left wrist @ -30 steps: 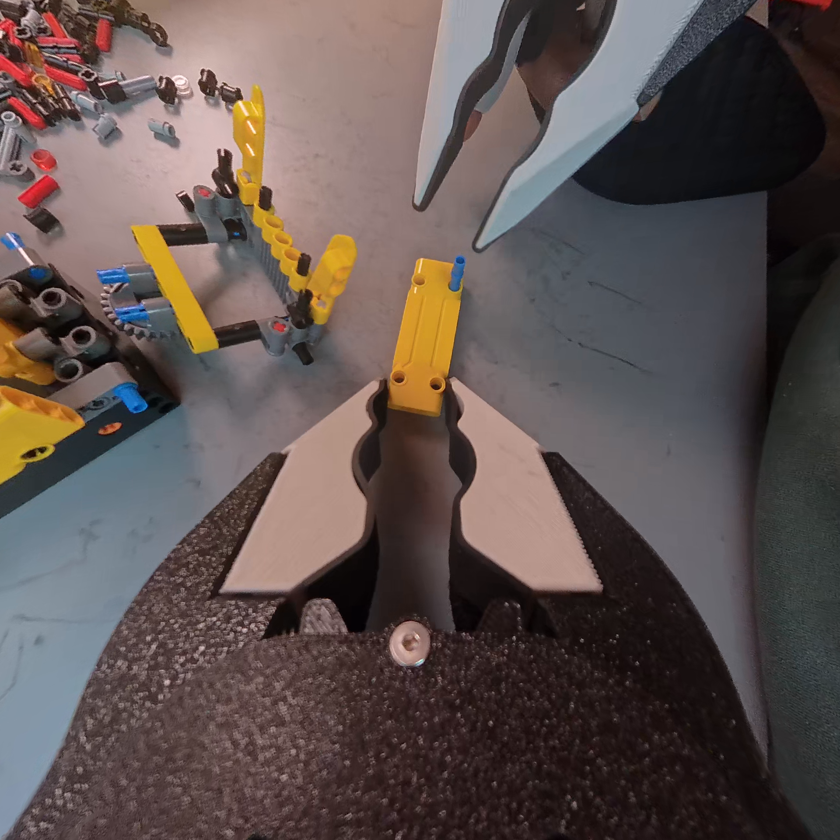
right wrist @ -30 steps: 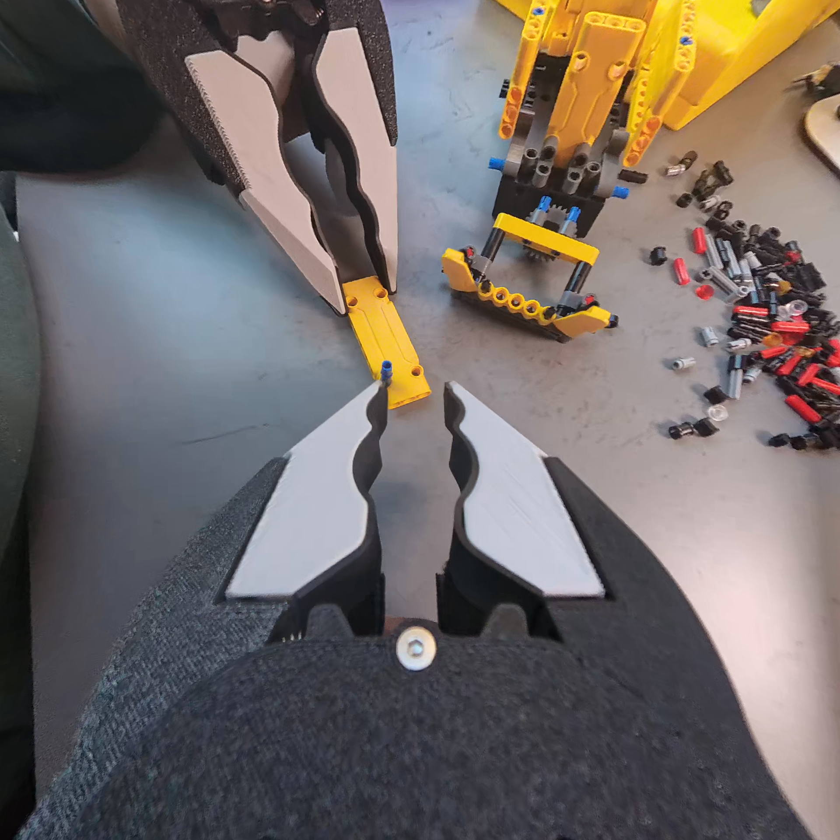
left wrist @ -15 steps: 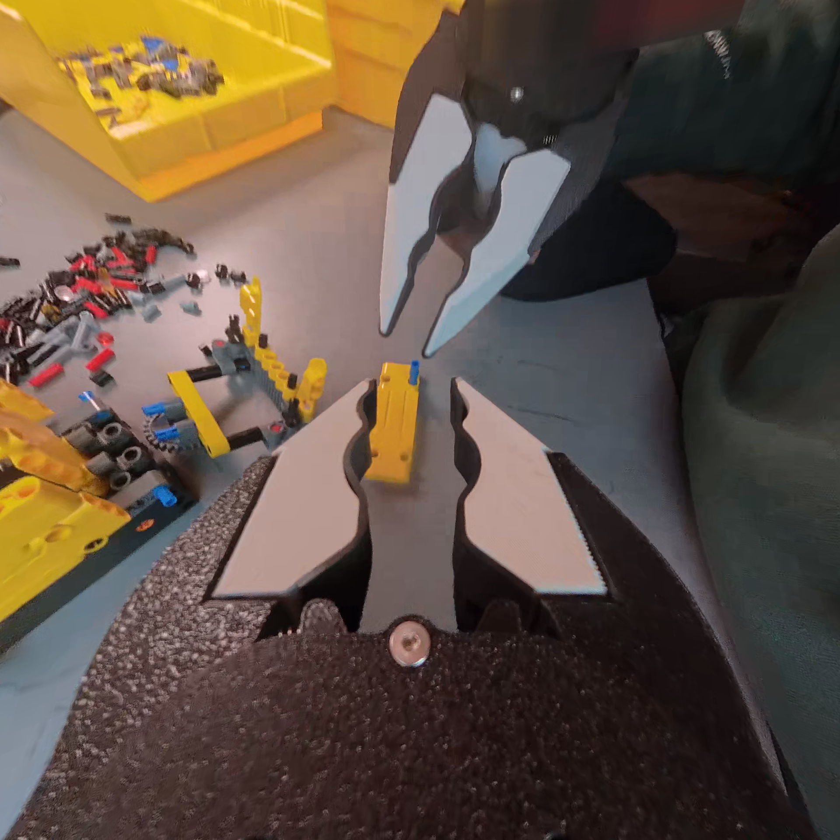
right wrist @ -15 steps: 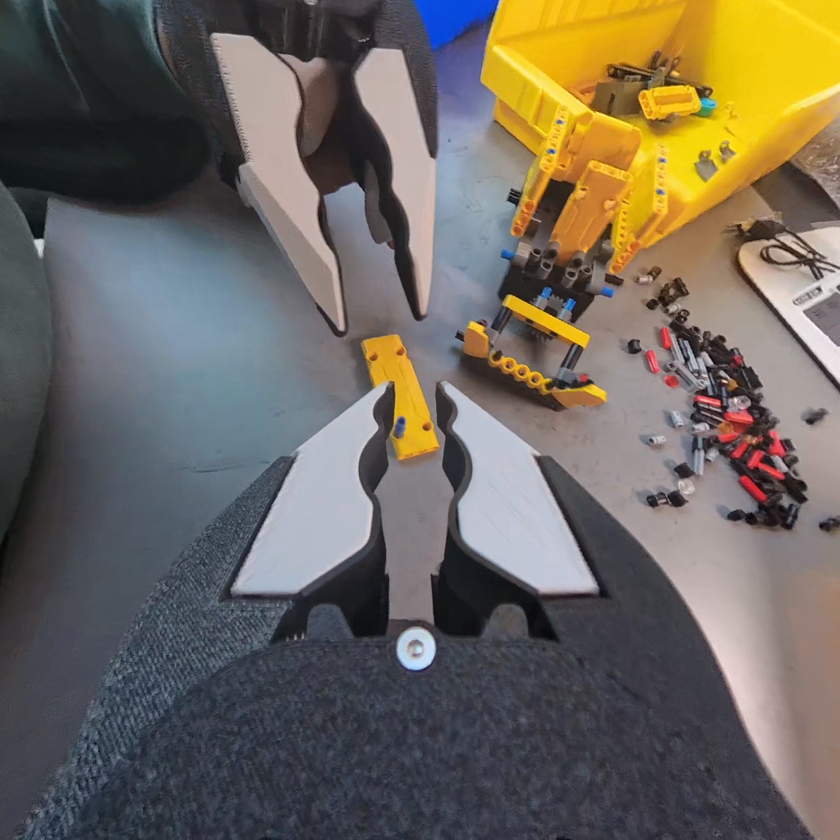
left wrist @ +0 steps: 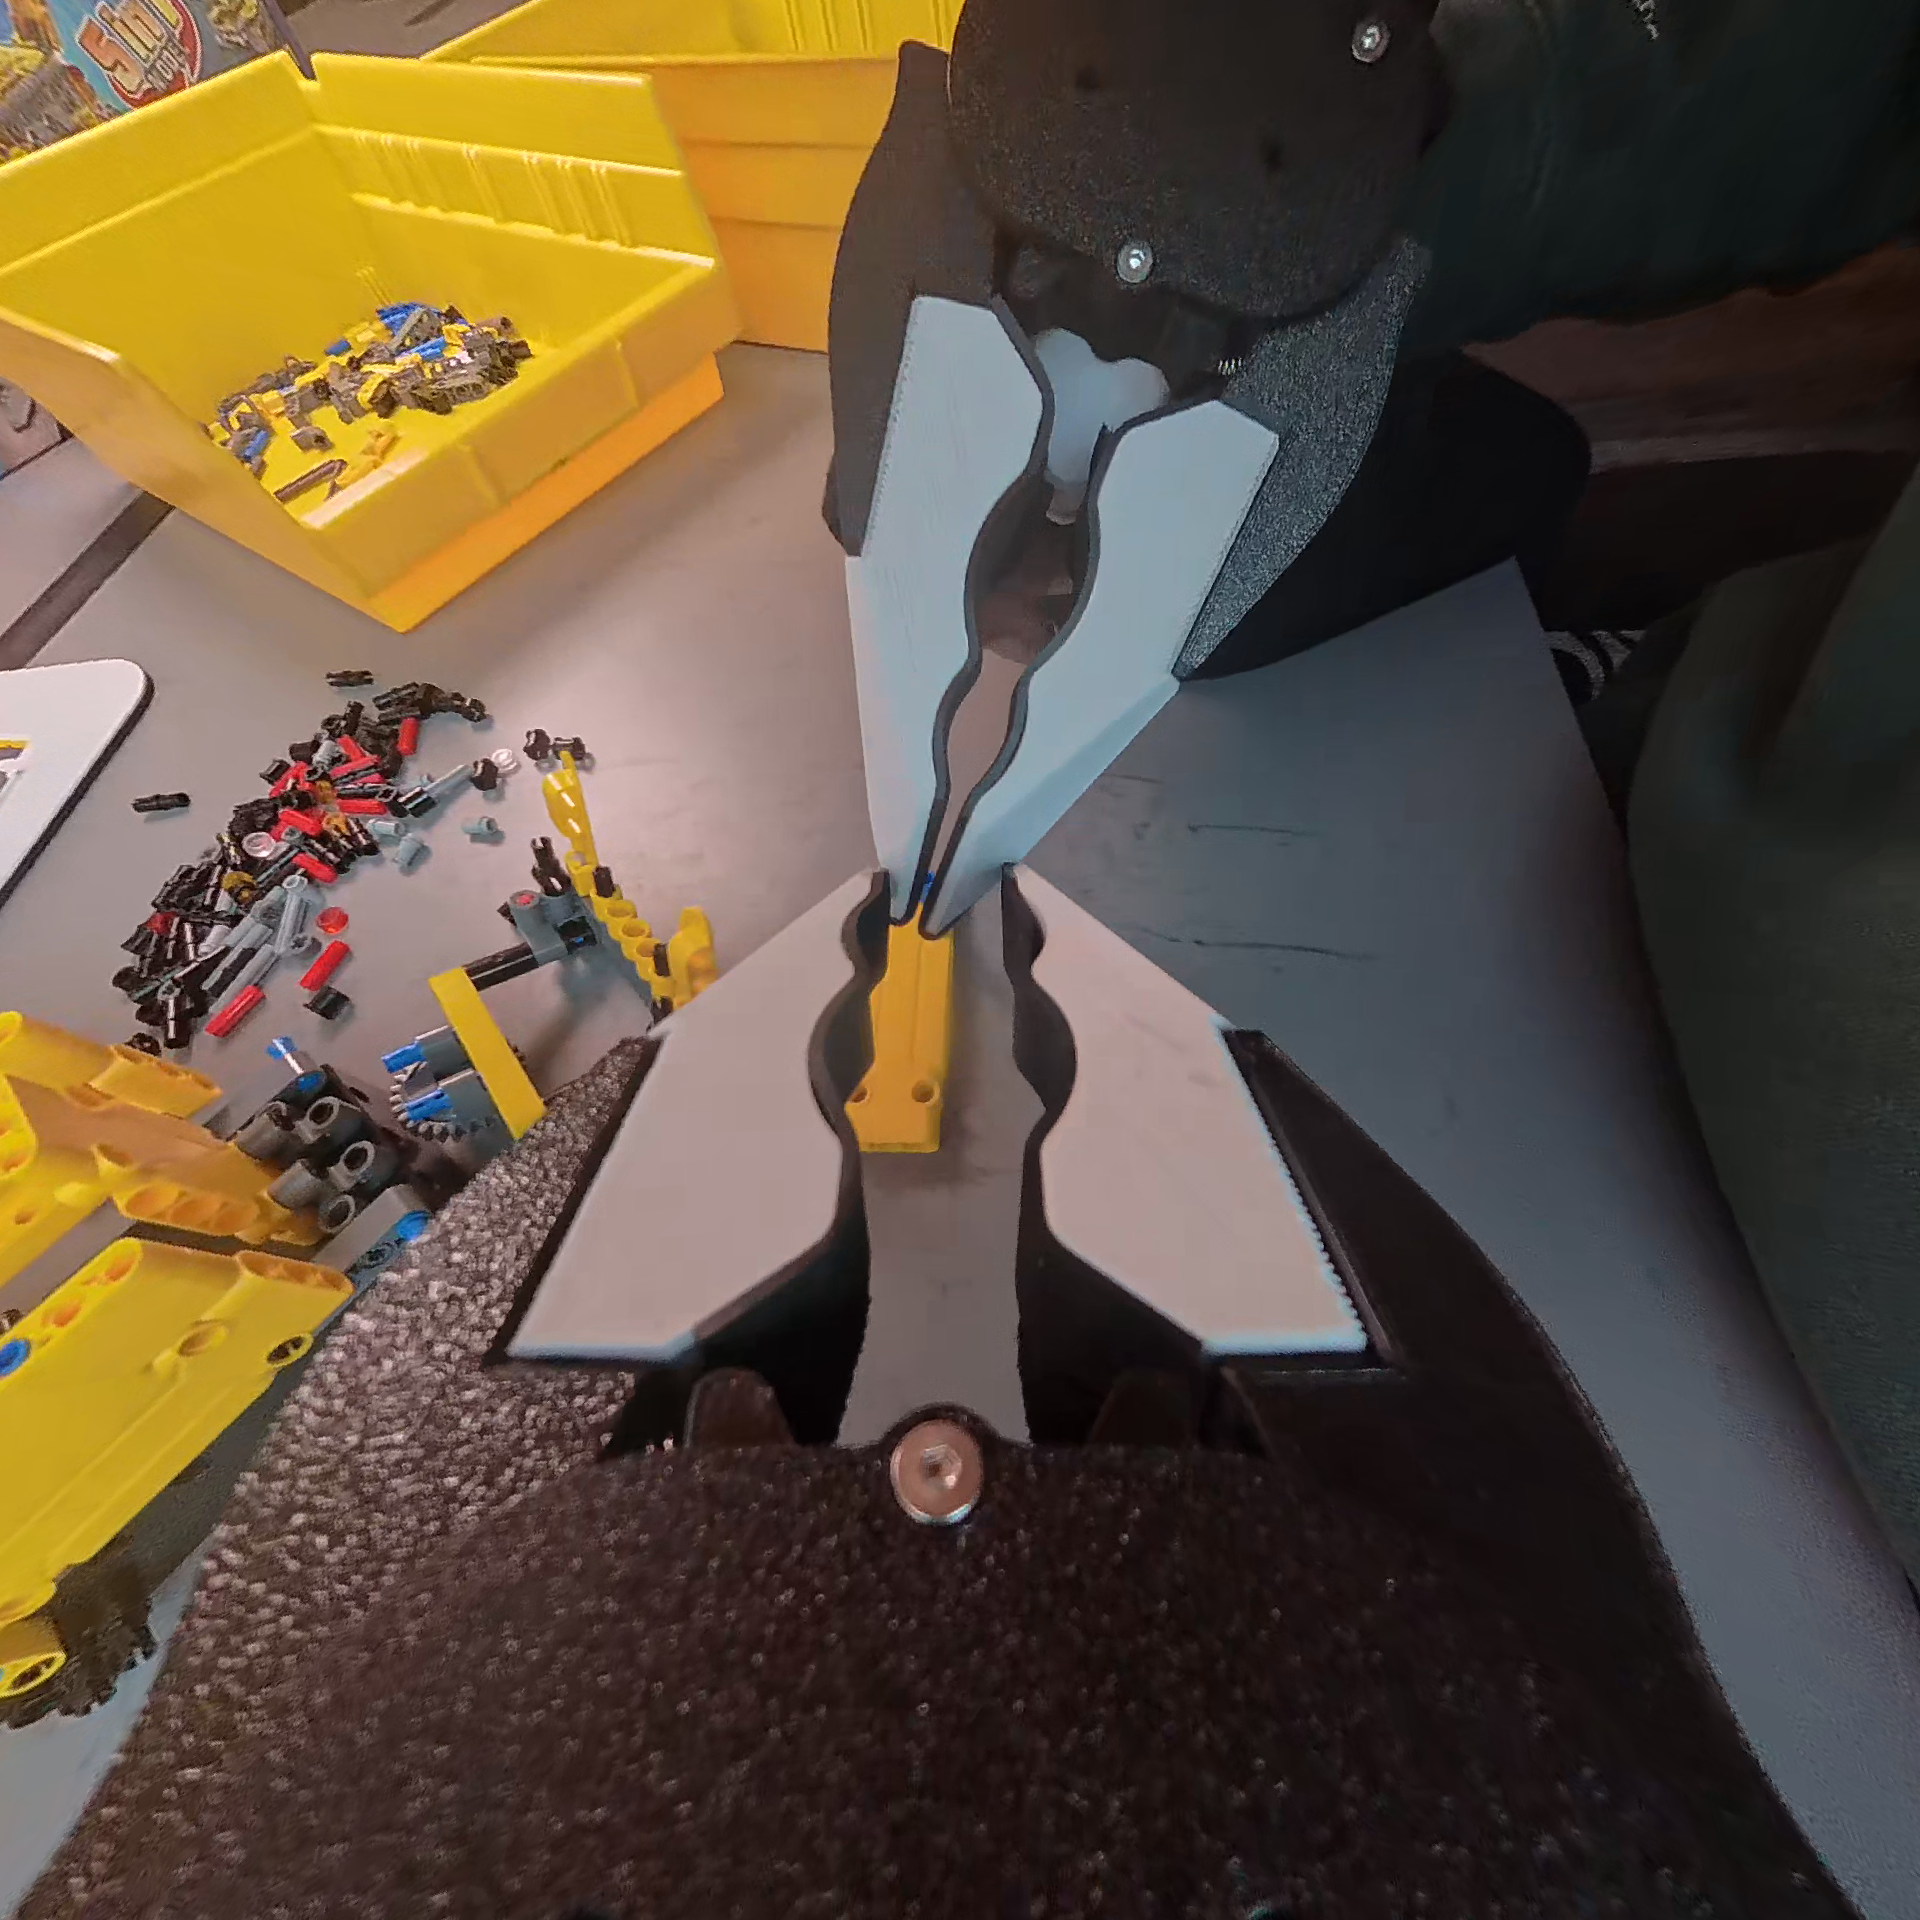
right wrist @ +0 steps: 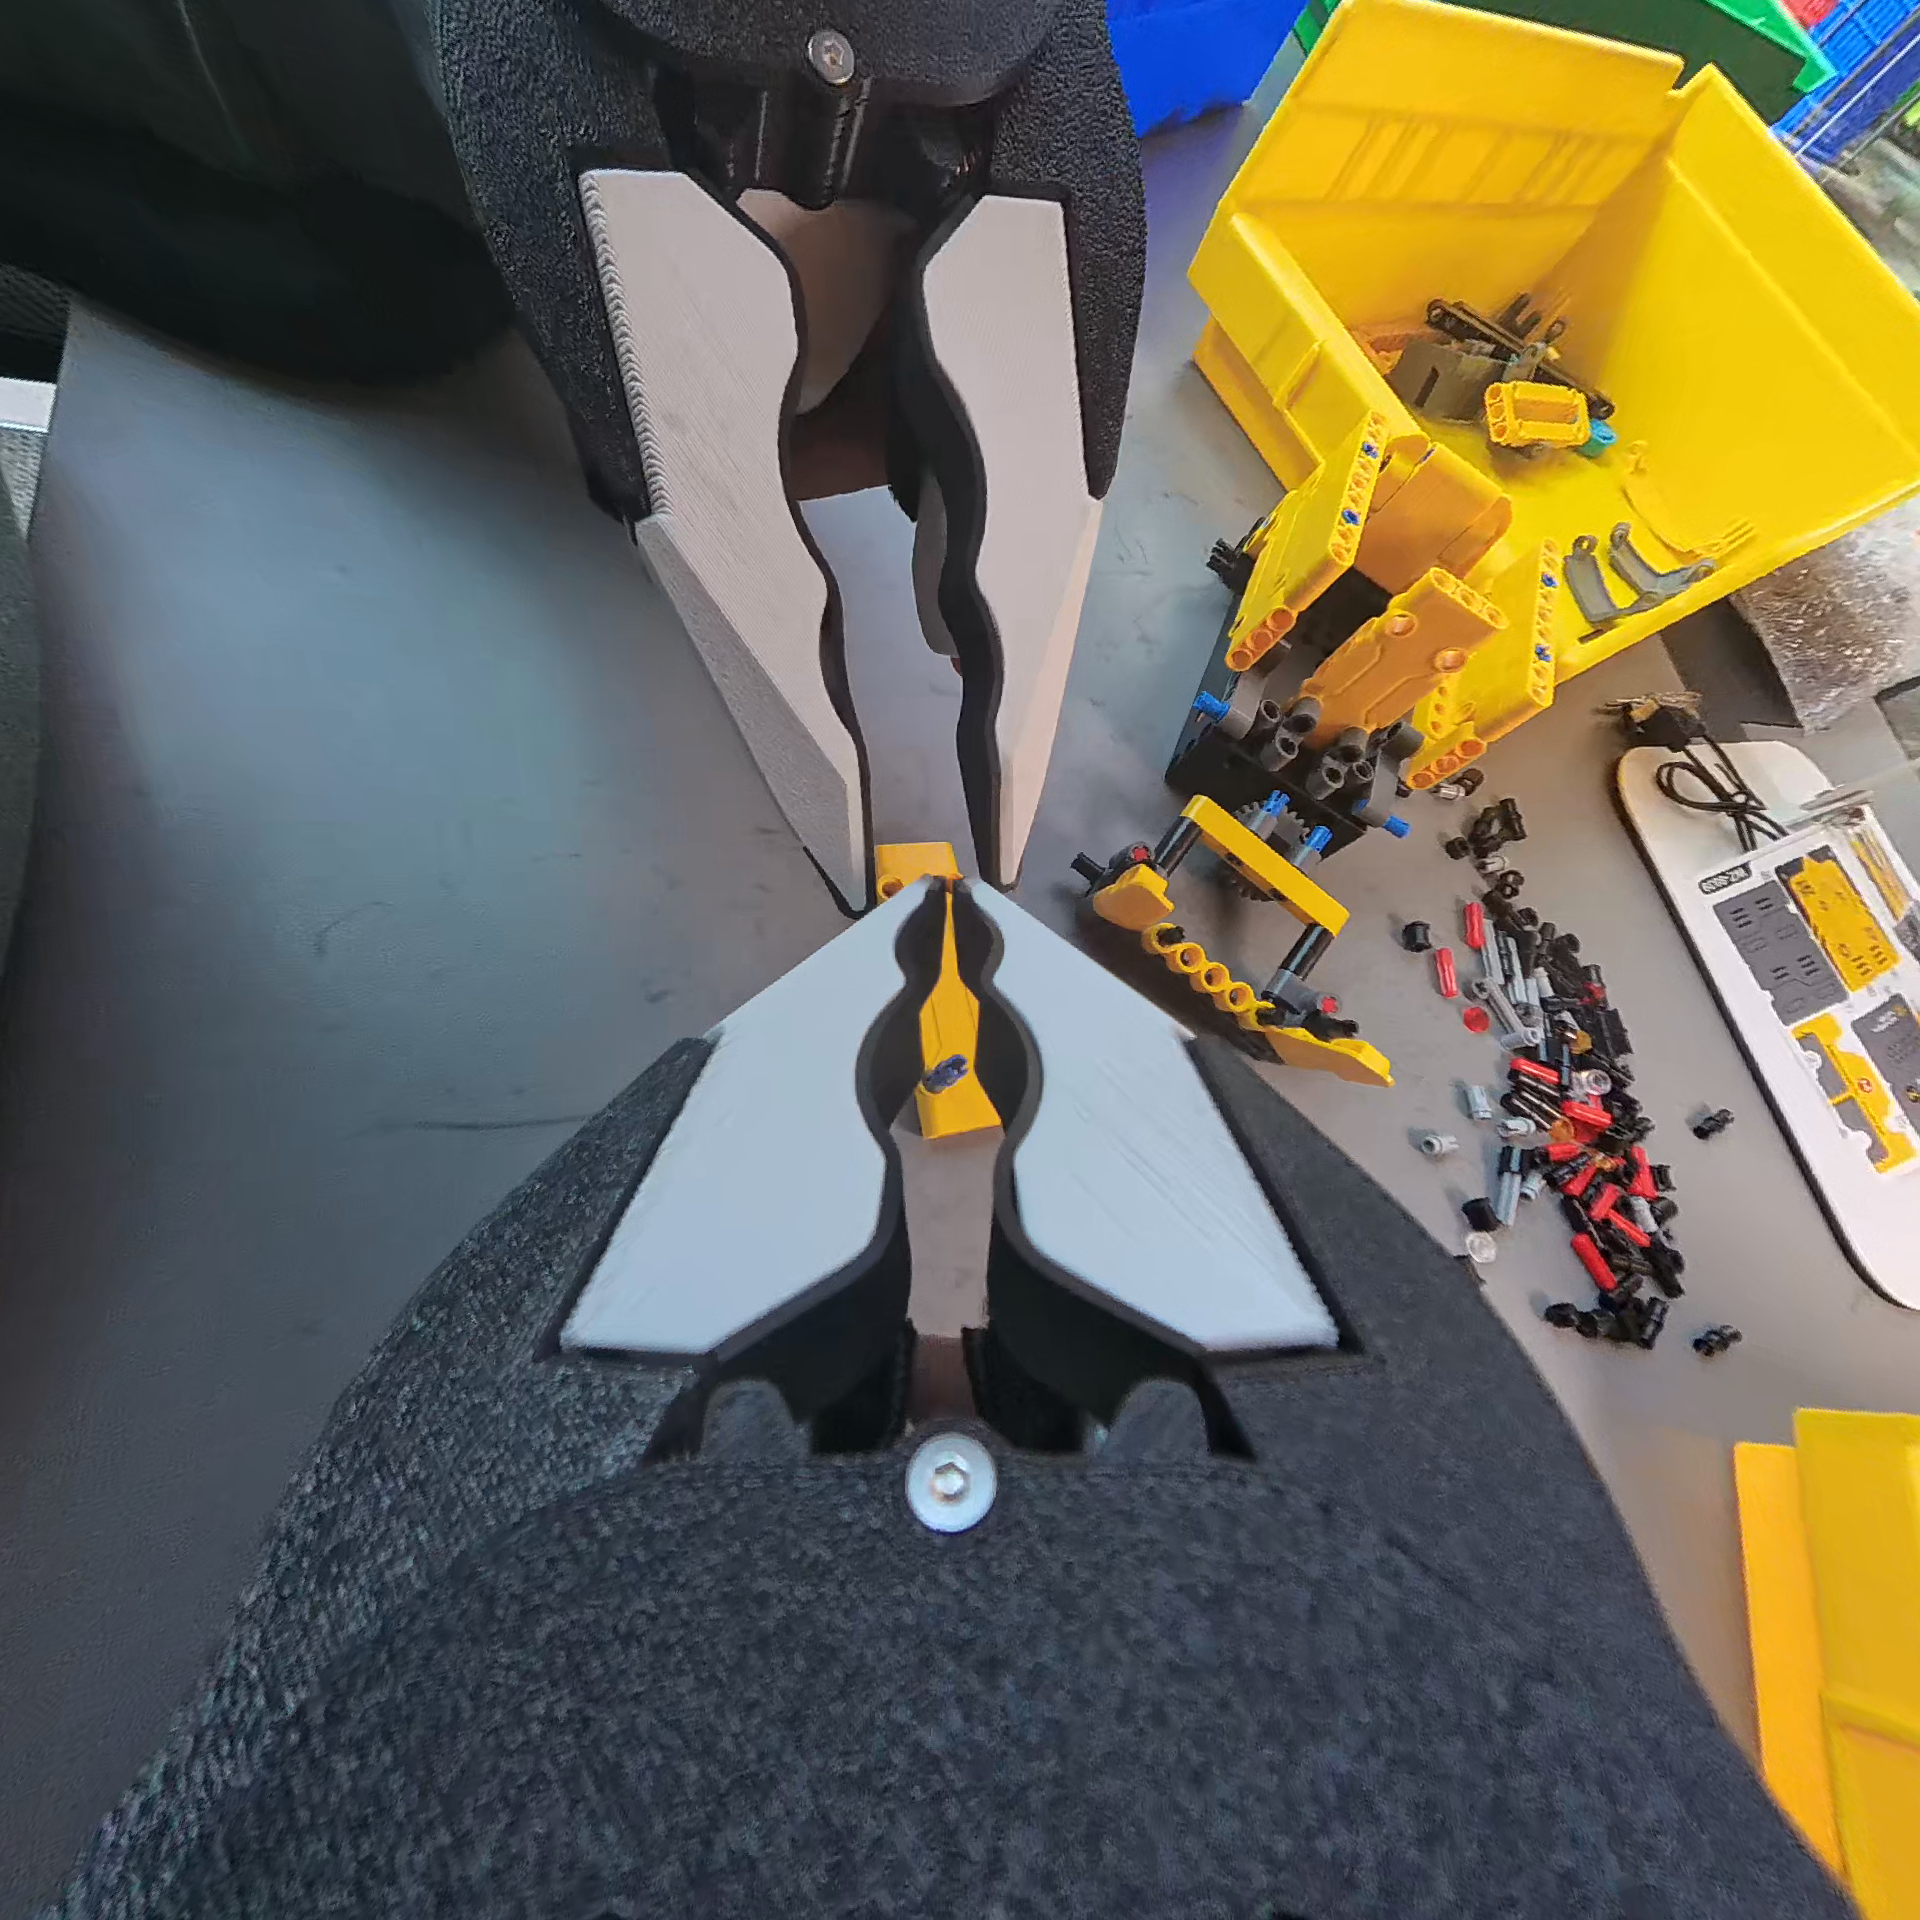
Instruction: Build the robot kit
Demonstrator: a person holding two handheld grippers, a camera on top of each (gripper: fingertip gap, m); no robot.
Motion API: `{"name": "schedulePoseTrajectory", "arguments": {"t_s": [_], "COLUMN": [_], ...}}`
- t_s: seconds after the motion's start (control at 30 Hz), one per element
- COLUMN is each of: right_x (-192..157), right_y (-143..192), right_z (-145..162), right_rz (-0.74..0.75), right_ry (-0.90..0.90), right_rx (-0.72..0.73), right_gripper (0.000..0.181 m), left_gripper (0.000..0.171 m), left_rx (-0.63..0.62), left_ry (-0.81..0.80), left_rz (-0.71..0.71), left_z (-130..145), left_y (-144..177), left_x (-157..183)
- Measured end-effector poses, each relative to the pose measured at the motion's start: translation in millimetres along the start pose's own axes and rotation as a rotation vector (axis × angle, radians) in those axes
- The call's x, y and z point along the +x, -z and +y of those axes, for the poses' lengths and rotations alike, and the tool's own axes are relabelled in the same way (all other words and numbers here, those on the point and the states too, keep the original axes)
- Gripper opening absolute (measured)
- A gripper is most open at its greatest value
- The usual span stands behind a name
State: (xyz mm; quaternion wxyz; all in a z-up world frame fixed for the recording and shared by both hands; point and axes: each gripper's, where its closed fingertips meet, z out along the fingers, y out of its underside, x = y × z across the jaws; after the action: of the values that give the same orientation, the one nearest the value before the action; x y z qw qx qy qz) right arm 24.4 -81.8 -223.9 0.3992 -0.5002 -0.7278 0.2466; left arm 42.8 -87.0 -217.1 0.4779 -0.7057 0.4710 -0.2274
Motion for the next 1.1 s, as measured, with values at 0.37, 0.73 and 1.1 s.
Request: {"name": "schedulePoseTrajectory", "arguments": {"t_s": [0.37, 0.73, 1.1], "right_x": [7, 13, 17], "right_y": [-4, -4, -6], "right_z": [3, 1, 4], "right_rz": [0.115, 0.264, 0.326], "right_ry": [0.121, 0.344, 0.395], "right_rx": [-0.053, -0.076, -0.089], "right_gripper": [0.000, 0.000, 0.000], "left_gripper": [0.021, 0.022, 0.022], "left_rx": [-0.006, 0.017, 0.013], "left_ry": [0.001, -0.015, -0.031], "left_rz": [-0.036, -0.069, -0.098], "left_z": [3, 0, 2], "left_y": [-2, -1, -3], "left_x": [-6, -9, -12]}}
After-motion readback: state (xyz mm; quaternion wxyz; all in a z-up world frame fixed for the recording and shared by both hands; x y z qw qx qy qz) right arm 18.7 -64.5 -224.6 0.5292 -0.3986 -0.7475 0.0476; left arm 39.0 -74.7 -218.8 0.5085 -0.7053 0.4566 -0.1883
